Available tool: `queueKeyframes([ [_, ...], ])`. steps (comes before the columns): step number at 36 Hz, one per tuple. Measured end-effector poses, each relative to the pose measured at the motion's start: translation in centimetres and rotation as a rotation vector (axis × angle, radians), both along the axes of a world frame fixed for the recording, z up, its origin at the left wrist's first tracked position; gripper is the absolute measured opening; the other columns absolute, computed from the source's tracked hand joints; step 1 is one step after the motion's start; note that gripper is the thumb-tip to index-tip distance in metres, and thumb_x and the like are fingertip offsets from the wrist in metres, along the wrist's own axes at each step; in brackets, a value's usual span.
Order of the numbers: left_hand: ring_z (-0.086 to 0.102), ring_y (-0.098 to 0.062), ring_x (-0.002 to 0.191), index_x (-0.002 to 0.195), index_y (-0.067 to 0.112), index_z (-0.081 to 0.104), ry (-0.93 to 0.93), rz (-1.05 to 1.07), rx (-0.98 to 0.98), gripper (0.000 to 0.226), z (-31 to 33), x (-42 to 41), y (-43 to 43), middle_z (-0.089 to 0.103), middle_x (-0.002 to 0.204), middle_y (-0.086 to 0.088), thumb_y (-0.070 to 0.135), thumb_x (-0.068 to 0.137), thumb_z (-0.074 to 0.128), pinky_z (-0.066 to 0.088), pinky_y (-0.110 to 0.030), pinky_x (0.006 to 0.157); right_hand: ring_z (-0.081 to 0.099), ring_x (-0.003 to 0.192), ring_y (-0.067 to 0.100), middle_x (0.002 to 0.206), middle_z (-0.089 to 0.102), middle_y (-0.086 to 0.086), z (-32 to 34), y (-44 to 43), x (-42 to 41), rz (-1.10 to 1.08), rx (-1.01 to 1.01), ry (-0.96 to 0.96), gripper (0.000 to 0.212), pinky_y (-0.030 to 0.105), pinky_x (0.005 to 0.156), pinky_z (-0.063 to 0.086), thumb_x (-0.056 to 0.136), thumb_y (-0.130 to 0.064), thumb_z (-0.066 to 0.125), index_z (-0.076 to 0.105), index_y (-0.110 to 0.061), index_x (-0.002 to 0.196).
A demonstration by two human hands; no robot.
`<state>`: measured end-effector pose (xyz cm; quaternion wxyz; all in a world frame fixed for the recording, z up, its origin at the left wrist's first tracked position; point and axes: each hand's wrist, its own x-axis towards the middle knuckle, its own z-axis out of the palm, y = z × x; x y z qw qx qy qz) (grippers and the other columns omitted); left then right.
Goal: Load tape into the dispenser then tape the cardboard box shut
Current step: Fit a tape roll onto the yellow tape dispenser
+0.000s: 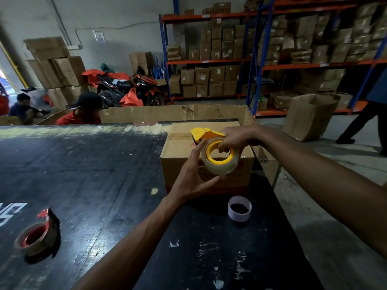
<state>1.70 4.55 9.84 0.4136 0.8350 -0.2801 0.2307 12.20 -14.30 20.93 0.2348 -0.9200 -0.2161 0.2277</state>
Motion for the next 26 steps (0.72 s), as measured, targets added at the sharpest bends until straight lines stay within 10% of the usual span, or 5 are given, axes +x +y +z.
queueKeyframes([
  [12, 0.067, -0.010, 0.110, 0.139, 0.020, 0.031, 0.067, 0.214, -0.296, 0.099, 0.3, -0.3, -2.3, 0.063, 0.128, -0.002, 0.048, 0.066, 0.093, 0.060, -0.038, 0.088, 0.068, 0.073, 0.017, 0.093, 0.064, 0.008, 0.1, 0.1, -1.2, -0.029, 0.164, -0.034, 0.023, 0.032, 0.063, 0.060, 0.096, -0.027, 0.069, 0.064, -0.013, 0.113],
  [17, 0.057, -0.011, 0.125, 0.147, 0.013, 0.027, 0.012, 0.183, -0.301, 0.101, 0.3, -0.6, -3.7, 0.047, 0.142, -0.008, 0.042, 0.073, 0.089, 0.049, -0.016, 0.099, 0.060, 0.066, 0.014, 0.081, 0.060, 0.003, 0.7, 0.5, -2.1, 0.012, 0.099, -0.139, 0.001, 0.026, 0.058, 0.053, 0.099, -0.013, 0.061, 0.061, -0.013, 0.100],
  [26, 0.054, -0.015, 0.136, 0.153, 0.009, 0.030, 0.020, 0.003, -0.069, 0.098, 0.9, 0.6, -0.8, 0.053, 0.148, -0.004, 0.032, 0.078, 0.087, 0.048, -0.044, 0.112, 0.069, 0.074, 0.023, 0.095, 0.068, 0.013, 2.0, -0.2, -2.0, 0.003, -0.041, -0.082, 0.024, 0.031, 0.066, 0.058, 0.097, -0.020, 0.063, 0.064, -0.006, 0.117],
])
